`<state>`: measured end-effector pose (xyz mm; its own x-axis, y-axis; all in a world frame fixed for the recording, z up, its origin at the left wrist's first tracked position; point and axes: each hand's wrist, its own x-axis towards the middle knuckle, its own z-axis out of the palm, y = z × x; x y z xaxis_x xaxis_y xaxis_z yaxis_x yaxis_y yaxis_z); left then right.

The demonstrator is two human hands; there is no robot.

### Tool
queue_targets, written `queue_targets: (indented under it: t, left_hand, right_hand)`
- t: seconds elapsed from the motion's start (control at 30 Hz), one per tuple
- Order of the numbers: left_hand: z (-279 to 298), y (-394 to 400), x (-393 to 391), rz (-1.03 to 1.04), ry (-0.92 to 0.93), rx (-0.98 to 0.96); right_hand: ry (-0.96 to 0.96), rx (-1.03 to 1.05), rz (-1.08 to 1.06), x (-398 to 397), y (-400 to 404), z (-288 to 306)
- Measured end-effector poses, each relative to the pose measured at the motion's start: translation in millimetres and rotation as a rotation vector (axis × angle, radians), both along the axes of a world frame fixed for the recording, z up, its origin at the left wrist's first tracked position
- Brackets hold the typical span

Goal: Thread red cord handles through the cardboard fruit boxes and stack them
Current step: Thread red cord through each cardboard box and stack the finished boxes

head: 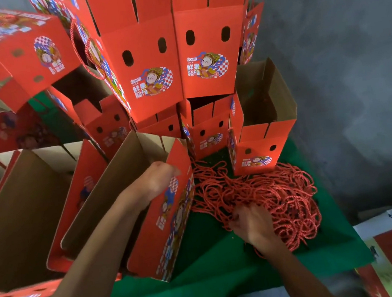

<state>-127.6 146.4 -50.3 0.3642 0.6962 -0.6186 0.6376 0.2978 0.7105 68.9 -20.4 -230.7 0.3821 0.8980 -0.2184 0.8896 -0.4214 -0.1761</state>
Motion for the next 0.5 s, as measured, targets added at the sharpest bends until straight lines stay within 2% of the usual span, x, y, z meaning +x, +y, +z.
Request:
queue_targets:
  t: [0.07,0.17,0.3,0.5]
  left_hand:
    - [-1,1,-1,0.045,-0.004,-0.041]
    - [-1,3,-3,0.087,-0.006,-0.076]
    - [-2,2,-5,0.091,-0.015,-0.088]
    - [-2,2,-7,0.094,-0.044,-0.076]
  right_hand:
    - [-0.045,0.037,0.103,-10,4,-5]
    - [-0.008,-0.030,0.226,-23,6,-19]
    - [0.025,-0.038,0.283,-32,4,-31]
    - [-0.103,-0.051,0.341,-42,1,-25]
